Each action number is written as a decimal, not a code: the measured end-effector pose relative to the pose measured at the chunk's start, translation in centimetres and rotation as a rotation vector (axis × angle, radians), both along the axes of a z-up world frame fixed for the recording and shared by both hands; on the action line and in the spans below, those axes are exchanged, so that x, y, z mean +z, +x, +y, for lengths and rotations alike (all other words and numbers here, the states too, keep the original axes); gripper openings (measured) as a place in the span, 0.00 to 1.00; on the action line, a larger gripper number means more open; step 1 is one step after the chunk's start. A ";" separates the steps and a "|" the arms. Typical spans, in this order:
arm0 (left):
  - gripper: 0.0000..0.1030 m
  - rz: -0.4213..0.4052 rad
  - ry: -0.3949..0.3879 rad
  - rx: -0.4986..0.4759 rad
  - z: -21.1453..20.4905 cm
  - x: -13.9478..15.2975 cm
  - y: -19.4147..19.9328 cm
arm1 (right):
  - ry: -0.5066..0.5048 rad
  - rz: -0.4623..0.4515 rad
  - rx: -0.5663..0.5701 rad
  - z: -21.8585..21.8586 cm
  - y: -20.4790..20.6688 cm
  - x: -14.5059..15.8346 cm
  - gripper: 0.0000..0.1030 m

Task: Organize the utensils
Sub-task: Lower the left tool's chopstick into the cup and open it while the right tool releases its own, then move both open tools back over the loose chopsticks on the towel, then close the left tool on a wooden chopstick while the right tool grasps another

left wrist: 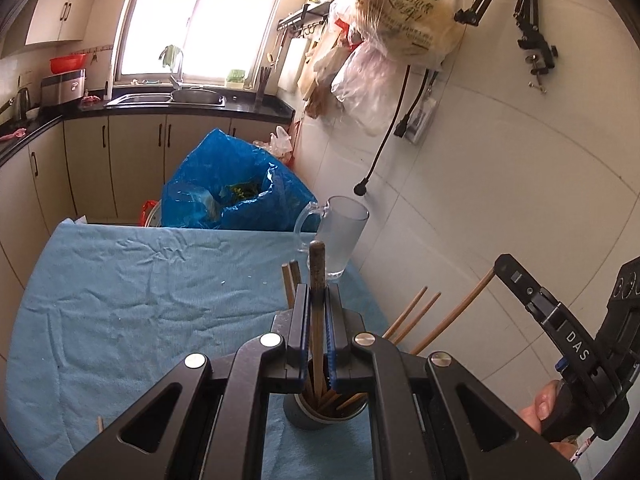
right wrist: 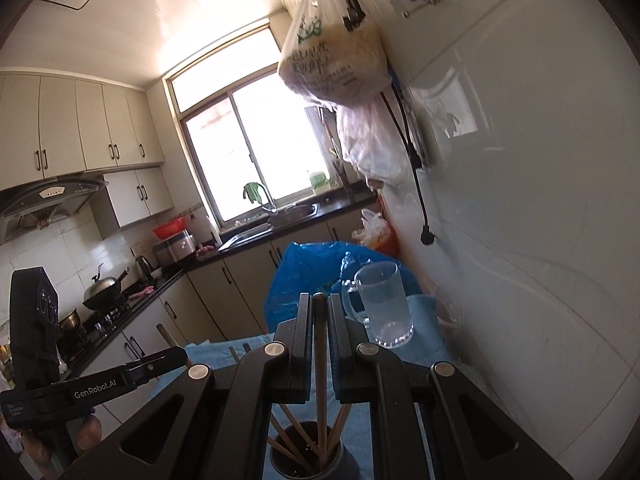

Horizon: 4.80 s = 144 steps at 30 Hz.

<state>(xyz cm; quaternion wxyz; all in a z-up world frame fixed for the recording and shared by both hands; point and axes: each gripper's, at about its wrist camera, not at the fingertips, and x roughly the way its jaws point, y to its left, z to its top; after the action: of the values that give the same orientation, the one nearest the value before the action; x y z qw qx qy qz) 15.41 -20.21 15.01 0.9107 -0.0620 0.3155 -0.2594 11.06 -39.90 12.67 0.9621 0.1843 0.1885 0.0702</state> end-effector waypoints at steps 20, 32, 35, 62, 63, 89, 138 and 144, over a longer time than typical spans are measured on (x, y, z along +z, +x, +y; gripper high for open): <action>0.07 0.045 0.030 0.011 -0.2 -3.2 1.9 | 0.010 0.114 0.007 0.1 2.2 -3.7 0.08; 0.07 0.074 0.035 0.026 -0.1 -4.3 3.0 | 0.010 0.144 0.009 0.4 2.8 -4.5 0.08; 0.07 0.076 0.035 0.025 0.0 -4.4 3.0 | 0.008 0.146 0.007 0.5 2.9 -4.6 0.08; 0.24 -0.023 -0.029 0.069 4.6 0.1 -2.2 | 0.038 -0.011 -0.021 -0.1 -4.2 0.1 0.37; 0.26 -0.024 -0.032 0.073 5.2 0.2 -2.7 | 0.037 -0.013 -0.015 0.0 -4.7 0.1 0.41; 0.30 0.349 -0.020 0.346 25.0 -14.0 -7.5 | -0.094 0.398 0.402 16.0 -4.7 -11.0 0.44; 0.20 0.561 0.265 0.216 13.9 -19.9 3.5 | -0.004 0.644 0.450 19.1 0.9 -14.0 0.08; 0.05 0.525 0.348 0.241 12.2 -20.3 4.0 | 0.010 0.635 0.450 18.6 1.0 -14.0 0.08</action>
<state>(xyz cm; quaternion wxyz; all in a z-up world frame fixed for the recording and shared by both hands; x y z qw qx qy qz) 19.41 -8.00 -5.31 0.8194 -0.0071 0.5692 -0.0674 12.05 -21.26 -1.35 0.8154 0.1556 0.5123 0.2201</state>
